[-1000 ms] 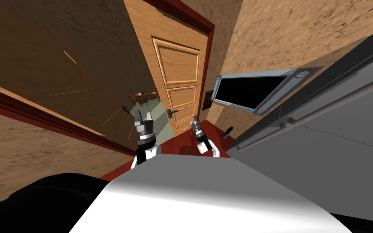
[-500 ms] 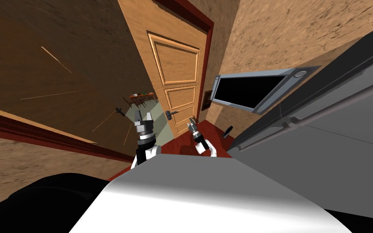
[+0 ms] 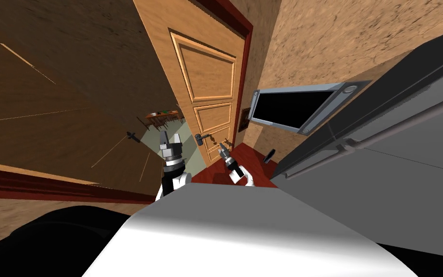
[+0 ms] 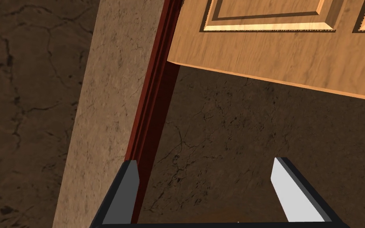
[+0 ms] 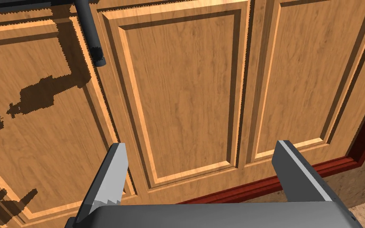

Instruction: Push the door open

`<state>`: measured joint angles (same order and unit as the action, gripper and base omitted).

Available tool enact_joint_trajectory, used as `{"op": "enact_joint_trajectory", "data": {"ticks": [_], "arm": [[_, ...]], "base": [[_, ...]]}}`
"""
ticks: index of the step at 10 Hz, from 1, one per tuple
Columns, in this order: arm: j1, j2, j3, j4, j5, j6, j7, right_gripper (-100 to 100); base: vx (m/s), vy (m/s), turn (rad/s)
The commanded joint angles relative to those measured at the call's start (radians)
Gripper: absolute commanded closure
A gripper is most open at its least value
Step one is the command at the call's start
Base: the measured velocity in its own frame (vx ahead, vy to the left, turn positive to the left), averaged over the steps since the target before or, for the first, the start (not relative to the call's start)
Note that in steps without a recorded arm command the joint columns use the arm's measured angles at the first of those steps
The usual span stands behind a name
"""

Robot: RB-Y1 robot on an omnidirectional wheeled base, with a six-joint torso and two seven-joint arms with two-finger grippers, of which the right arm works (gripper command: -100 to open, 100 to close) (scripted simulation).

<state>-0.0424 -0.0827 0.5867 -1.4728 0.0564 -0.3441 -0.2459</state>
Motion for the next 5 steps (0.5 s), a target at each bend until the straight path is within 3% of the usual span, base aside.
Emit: {"op": "enact_joint_trajectory", "data": {"ticks": [1,5], "arm": [[-0.025,-0.003,0.021,0.039,0.001,0.003,-0.008,-100],[-0.082,0.000,0.078,0.138,0.009,0.009,-0.018,-100]], "base": [[0.079,0.119,-0.132],[0.098,0.120,-0.108]]}}
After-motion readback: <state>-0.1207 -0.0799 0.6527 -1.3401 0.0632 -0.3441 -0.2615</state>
